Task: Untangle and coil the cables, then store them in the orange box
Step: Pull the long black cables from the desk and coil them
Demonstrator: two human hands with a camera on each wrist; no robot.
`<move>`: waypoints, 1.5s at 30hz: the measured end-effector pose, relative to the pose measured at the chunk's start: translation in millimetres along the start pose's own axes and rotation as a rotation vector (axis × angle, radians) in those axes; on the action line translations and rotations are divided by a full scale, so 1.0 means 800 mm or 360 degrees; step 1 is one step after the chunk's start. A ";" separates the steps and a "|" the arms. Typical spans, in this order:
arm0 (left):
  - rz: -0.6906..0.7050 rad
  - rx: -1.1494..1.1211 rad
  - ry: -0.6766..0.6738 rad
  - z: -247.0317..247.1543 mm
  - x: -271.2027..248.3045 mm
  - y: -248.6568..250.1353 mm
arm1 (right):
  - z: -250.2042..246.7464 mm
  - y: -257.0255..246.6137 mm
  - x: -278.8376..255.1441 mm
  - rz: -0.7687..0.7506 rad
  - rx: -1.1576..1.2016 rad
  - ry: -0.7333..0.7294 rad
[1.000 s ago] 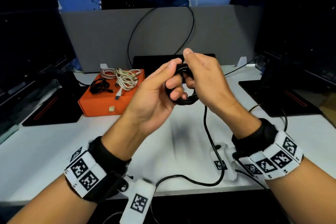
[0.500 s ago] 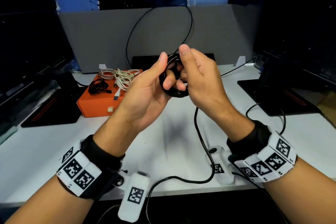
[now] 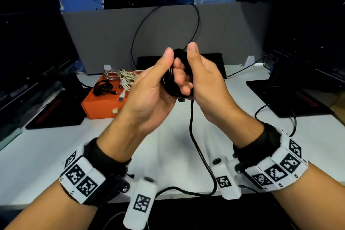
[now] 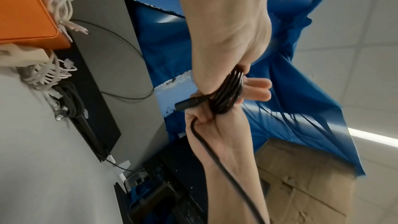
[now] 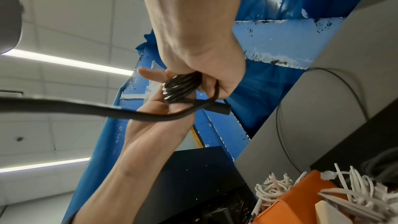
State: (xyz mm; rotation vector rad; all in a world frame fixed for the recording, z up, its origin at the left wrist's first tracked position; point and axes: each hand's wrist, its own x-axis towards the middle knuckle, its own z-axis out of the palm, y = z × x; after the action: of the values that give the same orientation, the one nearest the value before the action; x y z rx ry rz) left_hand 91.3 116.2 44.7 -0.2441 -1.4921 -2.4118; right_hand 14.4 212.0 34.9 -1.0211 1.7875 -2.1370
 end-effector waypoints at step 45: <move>-0.0300 0.0269 -0.0675 -0.059 0.009 -0.002 | -0.014 0.009 0.001 -0.0509 -0.0911 -0.0092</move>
State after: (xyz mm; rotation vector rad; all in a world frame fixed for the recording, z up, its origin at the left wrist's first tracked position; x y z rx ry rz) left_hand 84.8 73.9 24.3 -0.6361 -1.9687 -2.4626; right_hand 4.7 218.6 27.9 -1.5679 2.4121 -1.7385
